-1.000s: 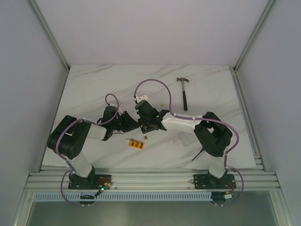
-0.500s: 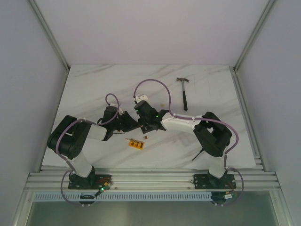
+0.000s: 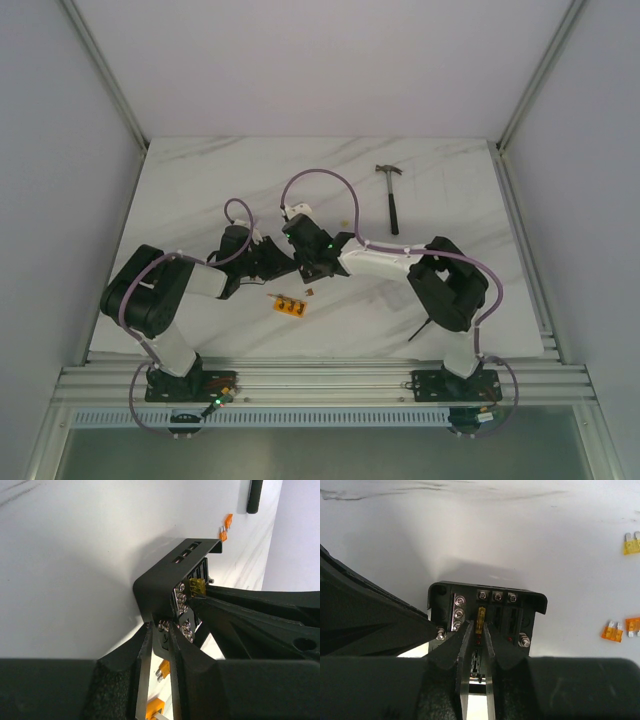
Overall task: Snap on the fuse box
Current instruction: Install the fuse at the fuse box base.
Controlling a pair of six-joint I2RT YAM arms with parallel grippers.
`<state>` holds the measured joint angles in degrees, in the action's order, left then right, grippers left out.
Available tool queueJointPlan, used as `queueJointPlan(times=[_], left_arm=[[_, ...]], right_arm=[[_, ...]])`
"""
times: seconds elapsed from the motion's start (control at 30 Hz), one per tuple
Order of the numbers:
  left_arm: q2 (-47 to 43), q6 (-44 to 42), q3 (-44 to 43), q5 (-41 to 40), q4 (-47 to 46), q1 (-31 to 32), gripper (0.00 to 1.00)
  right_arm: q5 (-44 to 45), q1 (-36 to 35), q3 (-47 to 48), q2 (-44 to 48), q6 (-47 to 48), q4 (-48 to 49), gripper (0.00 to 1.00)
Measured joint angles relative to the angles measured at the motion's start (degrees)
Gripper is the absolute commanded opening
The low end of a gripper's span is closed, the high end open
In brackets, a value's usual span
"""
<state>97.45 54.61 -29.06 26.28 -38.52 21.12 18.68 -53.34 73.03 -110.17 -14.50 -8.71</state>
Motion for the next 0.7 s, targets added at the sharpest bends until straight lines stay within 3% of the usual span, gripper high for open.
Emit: queueJointPlan(times=[0.27,0.43,0.7], left_arm=[[0.0,0.0,0.0,-0.1,0.0,0.1,0.27],[0.0,0.0,0.0,-0.1,-0.1,0.1,0.27],[0.0,0.0,0.0,-0.3,-0.1,0.3,0.26]], right_arm=[[0.1,0.0,0.2,-0.3,0.0,0.0,0.26],[0.3,0.0,0.2,-0.2,0.2,0.0,0.33],[0.2,0.0,2.2,-0.1,0.6,-3.2,0.33]])
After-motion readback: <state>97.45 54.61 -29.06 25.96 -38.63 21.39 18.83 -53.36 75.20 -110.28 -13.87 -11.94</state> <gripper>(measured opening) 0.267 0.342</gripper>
